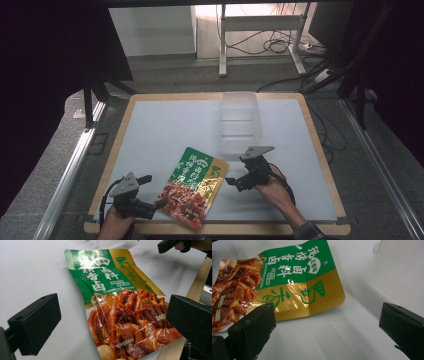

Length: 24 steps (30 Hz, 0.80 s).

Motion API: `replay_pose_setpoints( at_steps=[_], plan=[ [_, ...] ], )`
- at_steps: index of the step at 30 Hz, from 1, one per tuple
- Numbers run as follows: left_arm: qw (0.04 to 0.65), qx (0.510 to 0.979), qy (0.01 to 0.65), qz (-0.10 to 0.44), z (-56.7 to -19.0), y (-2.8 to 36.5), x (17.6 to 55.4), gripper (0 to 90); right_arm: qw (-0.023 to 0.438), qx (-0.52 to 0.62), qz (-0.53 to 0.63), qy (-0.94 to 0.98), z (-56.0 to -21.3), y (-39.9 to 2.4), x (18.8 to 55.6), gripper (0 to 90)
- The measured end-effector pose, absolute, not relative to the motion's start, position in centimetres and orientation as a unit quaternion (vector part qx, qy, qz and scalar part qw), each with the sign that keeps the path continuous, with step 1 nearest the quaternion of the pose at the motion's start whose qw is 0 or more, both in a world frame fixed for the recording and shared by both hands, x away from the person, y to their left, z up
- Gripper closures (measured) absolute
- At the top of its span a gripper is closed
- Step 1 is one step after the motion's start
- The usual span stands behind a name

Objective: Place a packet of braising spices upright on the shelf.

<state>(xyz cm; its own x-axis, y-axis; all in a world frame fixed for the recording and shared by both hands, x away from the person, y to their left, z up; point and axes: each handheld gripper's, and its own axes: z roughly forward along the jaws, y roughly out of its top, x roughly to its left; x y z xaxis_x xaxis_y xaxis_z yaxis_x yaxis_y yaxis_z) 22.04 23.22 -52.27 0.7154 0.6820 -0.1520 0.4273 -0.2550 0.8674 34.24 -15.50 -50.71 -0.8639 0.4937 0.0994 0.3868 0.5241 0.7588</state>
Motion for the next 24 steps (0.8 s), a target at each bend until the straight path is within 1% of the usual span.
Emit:
replay_pose_setpoints(
  at_steps=[3,8,13,19,23,24],
  plan=[
    [0.499,0.781,0.353,0.129,-52.3,23.3,22.1,0.0,0.065,0.251,0.42,0.87,-50.9,-15.0,34.5,3.5],
    [0.503,0.779,0.349,0.137,-52.3,23.3,22.0,0.0,0.051,0.262,0.409,0.873,-51.3,-13.8,35.1,6.5],
    [0.517,0.773,0.34,0.138,-52.2,23.5,22.0,0.0,0.046,0.265,0.395,0.878,-52.0,-12.8,35.4,4.7],
    [0.508,0.781,0.333,0.146,-52.2,23.3,21.9,0.0,0.033,0.27,0.394,0.878,-52.2,-11.9,35.7,4.8],
    [0.508,0.782,0.33,0.148,-52.2,23.2,21.9,0.0,0.021,0.274,0.379,0.883,-52.4,-11.1,36.0,7.1],
    [0.512,0.779,0.33,0.149,-52.2,23.3,21.9,0.0,0.014,0.279,0.372,0.885,-52.5,-10.7,36.2,10.4]
  ],
)
